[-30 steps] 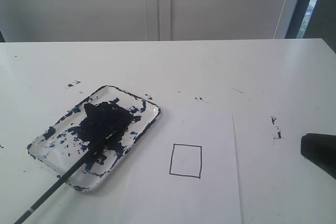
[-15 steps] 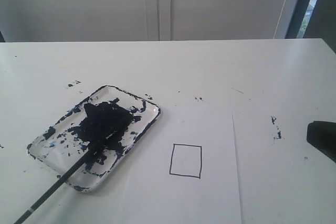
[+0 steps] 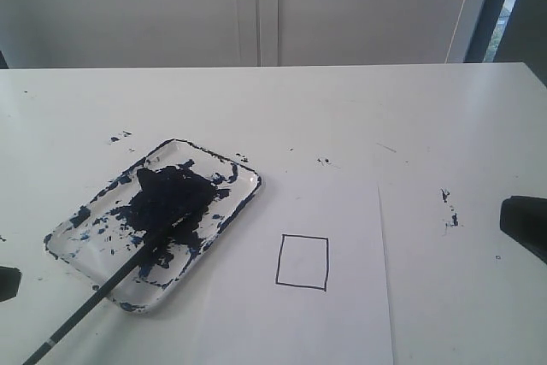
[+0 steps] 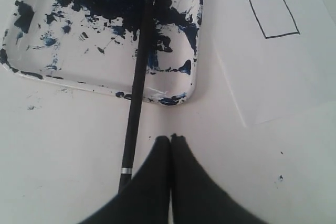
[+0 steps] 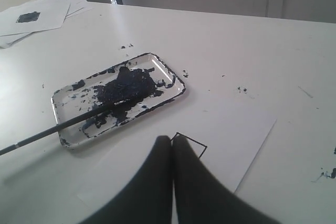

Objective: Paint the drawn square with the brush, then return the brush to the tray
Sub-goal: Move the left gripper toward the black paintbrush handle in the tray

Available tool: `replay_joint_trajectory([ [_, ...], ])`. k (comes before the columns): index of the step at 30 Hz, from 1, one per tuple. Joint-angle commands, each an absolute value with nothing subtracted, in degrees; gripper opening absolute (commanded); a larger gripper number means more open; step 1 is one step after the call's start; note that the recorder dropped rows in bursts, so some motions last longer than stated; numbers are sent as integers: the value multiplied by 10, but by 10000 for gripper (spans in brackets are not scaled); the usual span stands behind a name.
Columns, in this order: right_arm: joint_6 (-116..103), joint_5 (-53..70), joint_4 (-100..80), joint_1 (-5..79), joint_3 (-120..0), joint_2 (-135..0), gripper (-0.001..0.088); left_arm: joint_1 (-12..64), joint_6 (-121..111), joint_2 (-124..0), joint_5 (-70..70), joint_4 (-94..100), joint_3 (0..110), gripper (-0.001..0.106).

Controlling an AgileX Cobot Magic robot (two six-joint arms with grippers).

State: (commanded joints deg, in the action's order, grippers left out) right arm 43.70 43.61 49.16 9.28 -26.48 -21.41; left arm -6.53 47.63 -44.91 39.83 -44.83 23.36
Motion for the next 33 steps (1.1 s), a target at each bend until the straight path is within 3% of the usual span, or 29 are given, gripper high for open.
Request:
replay_joint_trajectory([
  [23,432,432,492,93,-265,-214,0,9,549,-547,340,-427,234,7],
  [31,433,432,492,93,-265,-214,0,9,553,-583,327,-426,234,372],
  [33,433,432,492,93,-265,-214,0,9,553,-596,327,-421,234,418],
])
